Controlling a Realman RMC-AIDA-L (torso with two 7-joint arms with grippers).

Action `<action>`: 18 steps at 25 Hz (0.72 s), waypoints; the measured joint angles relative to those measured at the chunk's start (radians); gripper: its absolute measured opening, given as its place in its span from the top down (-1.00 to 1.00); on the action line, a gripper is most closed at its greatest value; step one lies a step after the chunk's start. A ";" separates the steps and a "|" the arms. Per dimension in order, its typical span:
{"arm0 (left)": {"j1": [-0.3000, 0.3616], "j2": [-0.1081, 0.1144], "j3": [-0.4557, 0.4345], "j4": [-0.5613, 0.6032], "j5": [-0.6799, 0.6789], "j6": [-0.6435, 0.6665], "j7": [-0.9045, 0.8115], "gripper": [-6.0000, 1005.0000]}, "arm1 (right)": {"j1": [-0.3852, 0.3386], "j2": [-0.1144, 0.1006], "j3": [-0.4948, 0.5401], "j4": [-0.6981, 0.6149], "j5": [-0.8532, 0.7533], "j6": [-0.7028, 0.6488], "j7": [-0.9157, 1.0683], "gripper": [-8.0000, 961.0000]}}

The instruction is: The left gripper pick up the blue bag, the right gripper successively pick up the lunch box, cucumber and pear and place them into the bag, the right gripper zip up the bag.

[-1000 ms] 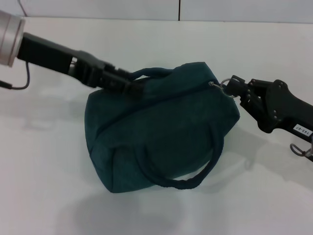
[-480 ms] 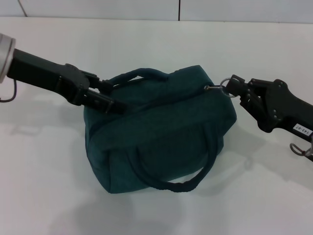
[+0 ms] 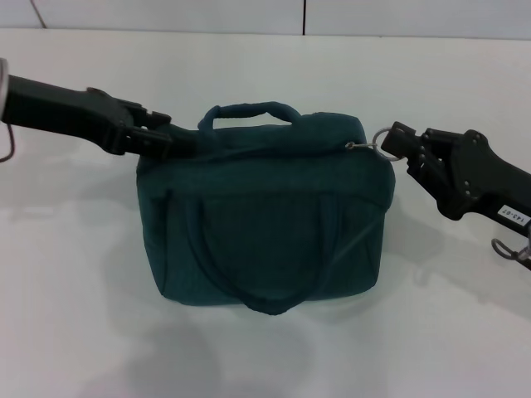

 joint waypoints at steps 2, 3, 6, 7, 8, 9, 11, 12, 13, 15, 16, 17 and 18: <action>0.002 0.004 -0.018 0.000 0.001 0.000 0.002 -0.45 | 0.001 0.000 0.000 0.000 0.000 0.000 0.000 0.96; 0.003 0.005 -0.026 0.000 0.001 -0.001 0.004 -0.39 | 0.001 0.000 0.000 0.000 0.001 0.000 0.000 0.96; 0.005 0.007 -0.032 0.000 0.000 -0.001 0.014 -0.30 | 0.001 0.000 0.000 0.000 0.001 0.000 0.000 0.96; 0.005 0.006 -0.032 -0.001 0.000 -0.001 0.020 -0.28 | 0.001 0.000 0.000 0.000 0.001 0.000 0.000 0.96; 0.005 0.006 -0.032 -0.001 0.000 -0.001 0.026 -0.27 | 0.001 0.000 0.000 0.000 0.001 0.000 0.000 0.96; 0.006 0.005 -0.032 -0.001 0.000 -0.001 0.030 -0.25 | -0.001 0.000 0.000 0.000 0.002 0.000 0.000 0.96; 0.006 0.003 -0.032 -0.001 0.000 -0.001 0.037 -0.22 | -0.005 -0.001 0.001 -0.002 0.007 0.000 0.000 0.96; 0.006 0.003 -0.032 -0.001 0.000 -0.001 0.038 -0.21 | -0.007 -0.001 0.001 -0.002 0.010 -0.001 0.000 0.96; 0.007 0.004 -0.032 -0.001 0.000 -0.001 0.038 -0.19 | -0.007 -0.002 0.001 -0.002 0.016 -0.004 0.000 0.96; 0.007 0.006 -0.032 -0.004 0.000 -0.001 0.038 -0.16 | -0.008 -0.005 0.005 0.002 0.024 -0.016 -0.001 0.96; 0.007 0.006 -0.032 -0.005 0.000 0.000 0.038 -0.14 | -0.009 -0.006 0.009 0.003 0.026 -0.020 -0.002 0.96; 0.007 0.007 -0.032 -0.006 0.000 0.001 0.038 -0.12 | -0.011 -0.007 0.017 0.004 0.028 -0.029 -0.002 0.96; 0.008 0.006 -0.032 -0.006 0.000 0.001 0.038 -0.11 | -0.013 -0.007 0.025 0.005 0.028 -0.035 -0.003 0.96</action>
